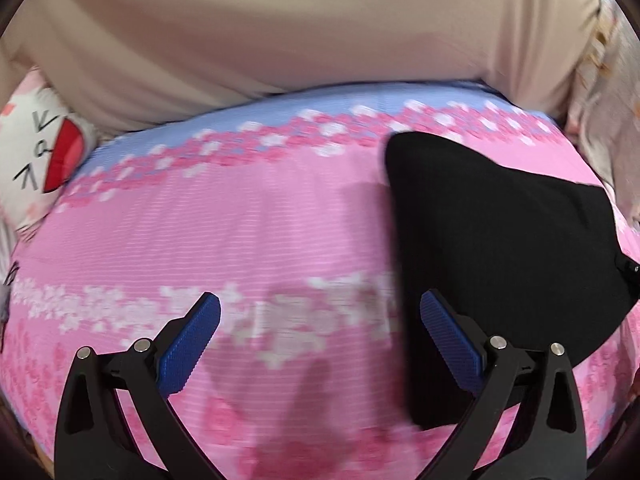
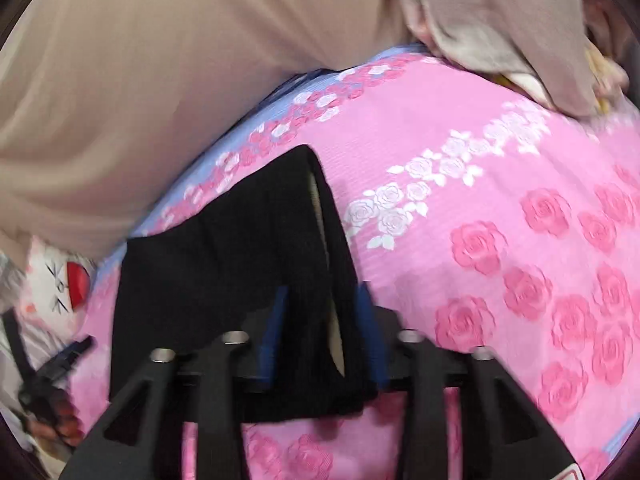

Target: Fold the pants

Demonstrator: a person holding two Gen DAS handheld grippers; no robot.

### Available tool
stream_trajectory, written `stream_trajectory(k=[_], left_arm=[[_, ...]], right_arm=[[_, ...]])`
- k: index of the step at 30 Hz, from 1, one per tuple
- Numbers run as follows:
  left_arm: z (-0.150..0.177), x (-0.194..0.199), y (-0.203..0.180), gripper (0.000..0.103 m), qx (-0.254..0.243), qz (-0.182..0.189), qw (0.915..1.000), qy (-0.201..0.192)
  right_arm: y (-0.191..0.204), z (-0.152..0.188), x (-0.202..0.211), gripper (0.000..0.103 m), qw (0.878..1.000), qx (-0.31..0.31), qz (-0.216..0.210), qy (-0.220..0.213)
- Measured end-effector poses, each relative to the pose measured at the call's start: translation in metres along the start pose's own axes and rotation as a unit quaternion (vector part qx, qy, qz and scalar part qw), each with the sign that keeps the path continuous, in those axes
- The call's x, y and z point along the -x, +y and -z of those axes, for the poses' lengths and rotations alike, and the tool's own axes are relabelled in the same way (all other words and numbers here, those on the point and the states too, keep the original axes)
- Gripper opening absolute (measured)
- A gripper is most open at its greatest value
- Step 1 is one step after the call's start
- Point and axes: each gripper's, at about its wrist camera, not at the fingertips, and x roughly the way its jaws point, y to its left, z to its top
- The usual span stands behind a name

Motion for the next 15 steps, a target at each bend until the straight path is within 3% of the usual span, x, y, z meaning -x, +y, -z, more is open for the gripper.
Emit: stream_trajectory(k=[2,6,9,11,12,13,14,15], left_arm=[[-0.003,-0.004,-0.011,0.098,0.007,0.02,0.9998,0.006],[-0.004,-0.026,-0.03,0.098,0.021,0.065,0.9964,0.05],[0.0,-0.049,-0.042,0.098,0.041,0.116,0.9886,0.087],[0.003,-0.068,-0.044,0.098,0.07,0.172,0.9754,0.118],[0.003,-0.068,-0.042,0.098,0.078,0.174,0.976,0.104],[0.001,-0.067,-0.042,0.095,0.077,0.181,0.9759,0.094],[0.0,-0.067,-0.042,0.085,0.068,0.188,0.9757,0.091],[0.0,-0.065,-0.041,0.068,0.068,0.194,0.9748,0.086]], right_arm=[[0.002,-0.002,0.006,0.066,1.0,0.013,0.002,-0.012],[0.002,-0.003,-0.006,0.072,1.0,0.013,-0.018,0.018],[0.002,0.002,-0.026,0.074,0.998,0.006,-0.029,0.054],[0.0,0.007,-0.034,0.08,0.997,-0.012,-0.057,0.051],[0.002,0.009,-0.032,0.08,0.997,-0.013,-0.062,0.046],[0.005,0.009,-0.033,0.08,0.997,-0.009,-0.061,0.046],[0.009,0.009,-0.034,0.071,0.997,-0.005,-0.058,0.044],[0.012,0.009,-0.034,0.064,0.997,-0.004,-0.058,0.045]])
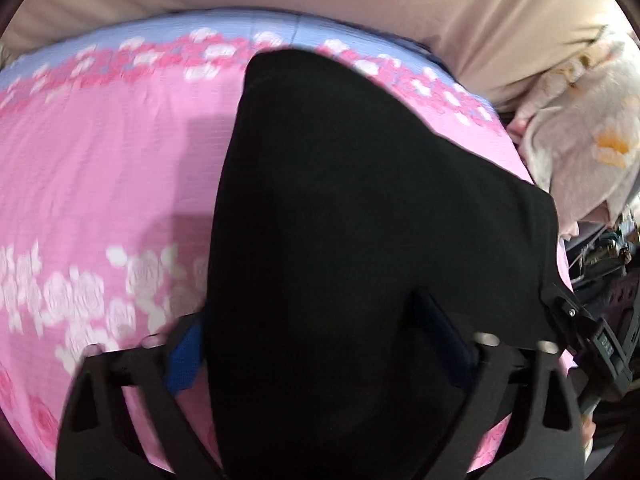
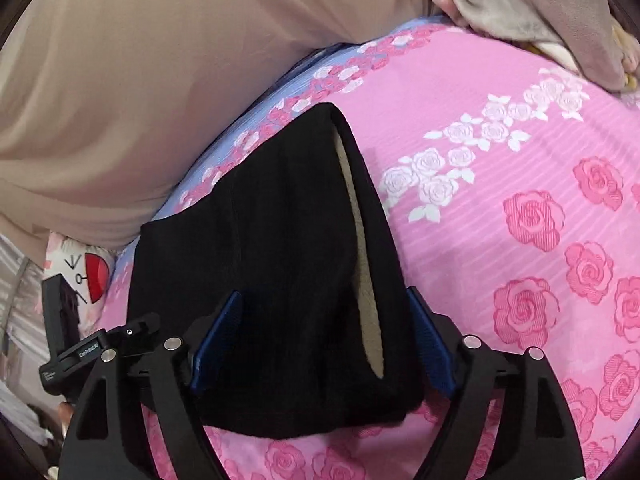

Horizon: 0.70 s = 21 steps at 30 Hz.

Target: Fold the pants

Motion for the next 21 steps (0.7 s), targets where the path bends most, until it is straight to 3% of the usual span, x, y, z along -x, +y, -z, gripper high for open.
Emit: stream_trajectory(k=[1,2,3,6,11,14,15,17,19,21], left_arm=[[-0.001,0.005,0.002,0.061,0.001,0.007,1.0,-0.001],[-0.003,0.011,0.004,0.043,-0.001,0.016,0.9999,-0.002],[-0.006,0.02,0.007,0.034,-0.005,0.026,0.9996,-0.005],[-0.012,0.044,0.021,0.028,0.003,0.06,0.9982,-0.003],[-0.001,0.121,0.06,0.028,-0.013,0.002,0.9979,-0.064],[0.014,0.149,0.094,0.032,-0.003,-0.042,0.9965,-0.073],[0.024,0.152,0.112,0.038,0.009,-0.07,0.9953,-0.065],[0.038,0.14,0.136,0.044,0.02,-0.098,0.9943,-0.037],[0.054,0.124,0.163,0.055,0.063,-0.084,0.9944,-0.013],[0.056,0.138,0.163,0.056,0.07,-0.089,0.9925,-0.045]], right_arm=[[0.006,0.0,0.002,0.052,1.0,0.005,0.002,-0.006],[0.012,-0.001,0.006,0.039,1.0,0.011,-0.003,-0.009],[0.02,-0.003,0.008,0.038,1.0,0.015,-0.006,-0.013],[0.057,-0.003,0.016,0.036,0.998,0.048,-0.021,-0.02],[0.122,0.02,0.0,0.036,0.992,0.095,-0.076,0.018],[0.143,0.041,-0.033,0.04,0.988,0.098,-0.1,0.062],[0.146,0.047,-0.046,0.044,0.987,0.099,-0.1,0.078],[0.147,0.061,-0.064,0.063,0.988,0.105,-0.054,0.094],[0.142,0.057,-0.055,0.063,0.992,0.085,-0.048,0.082],[0.142,0.044,-0.022,0.063,0.996,0.08,-0.016,0.029]])
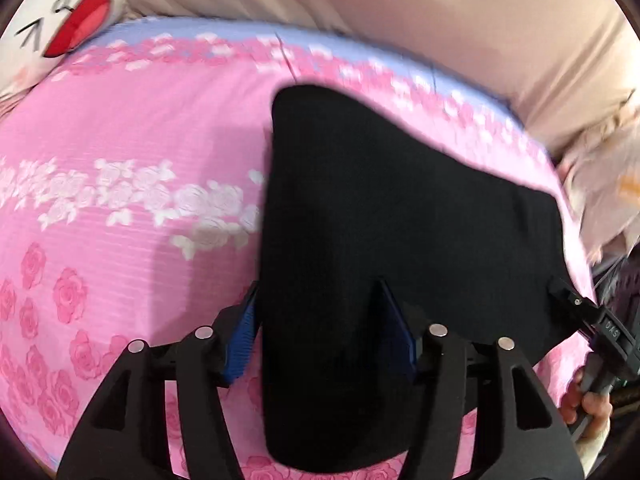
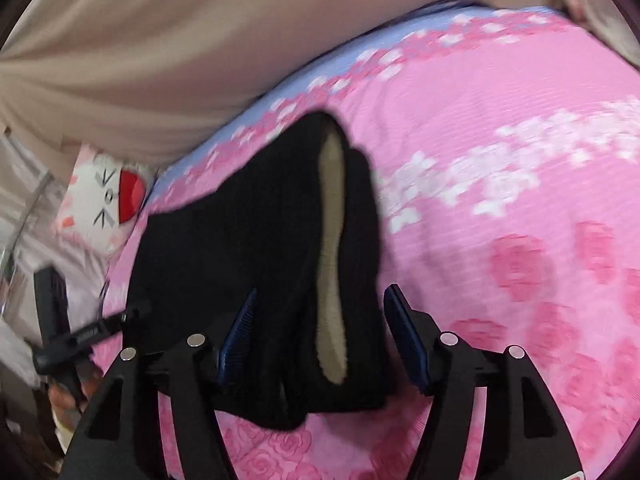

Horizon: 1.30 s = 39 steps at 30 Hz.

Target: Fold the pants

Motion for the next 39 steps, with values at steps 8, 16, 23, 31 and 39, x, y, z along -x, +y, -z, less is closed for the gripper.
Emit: stream_trajectory(k=[8,16,23,31,39], left_arm=[[-0.043,0.055,-0.049,0.093,-0.057,-0.077,0.9799,-0.175],[-0.054,-0.057,-0.062,0.093,-0.063,-0.125,0.9884,-0.058],[-0.046,-0.056,-0.05,0.094,-0.05,-0.117,0.9902,-0.057],[-0.034,-0.024,-0.068,0.093,-0.075,-0.137,0.9843,-0.082],[0.005,-0.006,-0.07,0.093,-0.09,-0.128,0.9856,-0.066]], right_arm=[[0.116,-0.04,0.012,0.022,0.977,0.206,0.004,-0.05],[0.067,-0.063,-0.093,0.008,0.987,0.145,0.054,0.041],[0.065,-0.057,-0.088,0.011,0.977,0.179,0.108,0.034],[0.081,-0.025,-0.014,0.017,0.985,0.17,0.037,-0.007],[0.055,0.031,-0.015,0.014,0.986,0.158,0.045,0.039]])
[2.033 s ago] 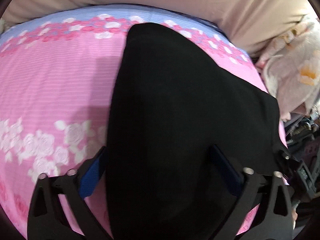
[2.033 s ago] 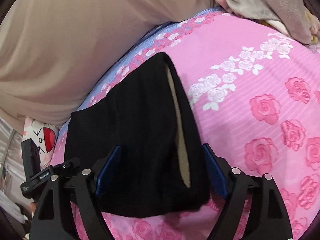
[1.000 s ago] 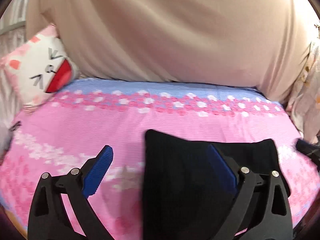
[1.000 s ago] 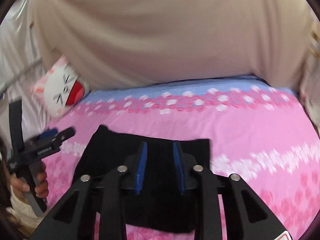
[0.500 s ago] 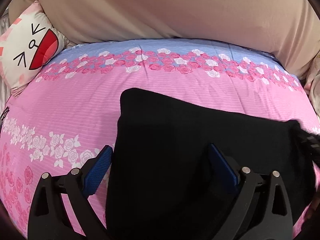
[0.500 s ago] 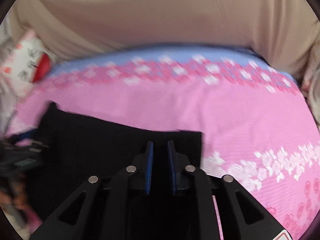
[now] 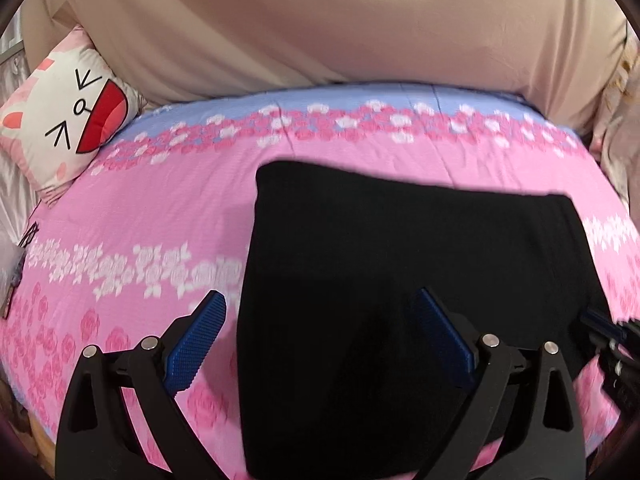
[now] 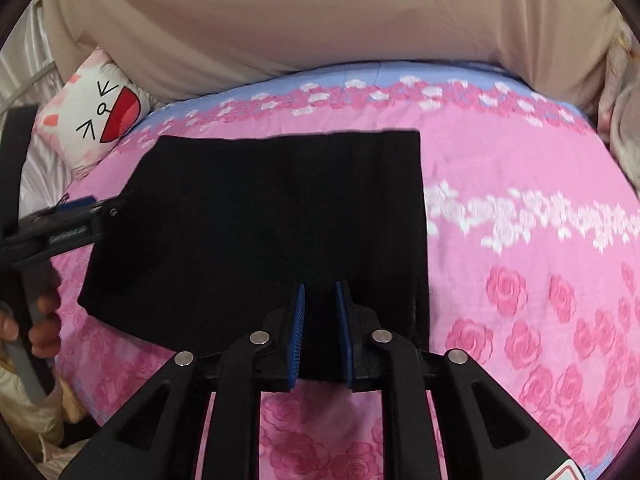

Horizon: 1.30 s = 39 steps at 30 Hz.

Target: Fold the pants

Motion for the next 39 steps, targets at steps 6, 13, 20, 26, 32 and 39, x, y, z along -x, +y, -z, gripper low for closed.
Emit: stream_trajectory(k=[6,13,20,26,32,39], left_arm=[[0.036,0.012,0.025,0.093,0.016,0.01,0.9996,0.019],[0.065,0.01,0.053,0.098,0.08,0.073,0.9928,0.052],[0.064,-0.011,0.045,0.098,0.103,0.13,0.9839,0.067],[0.048,-0.011,0.039,0.058,0.09,0.162,0.9815,0.049],[0.051,0.013,0.041,0.047,0.037,0.136,0.9889,0.049],[0.047,0.051,0.051,0.089,0.038,0.049,0.9979,-0.016]], right_arm=[[-0.007,0.001,0.036,0.049,0.998,0.013,0.046,-0.037],[-0.051,0.032,0.032,0.057,0.997,-0.078,-0.01,-0.011],[-0.048,0.036,0.001,0.074,0.994,-0.095,-0.061,-0.01],[-0.043,0.024,-0.001,0.033,0.988,-0.107,-0.107,-0.028],[-0.031,0.037,0.028,0.042,0.993,-0.074,-0.087,-0.02],[-0.04,0.03,0.065,0.06,0.993,-0.09,-0.038,-0.073]])
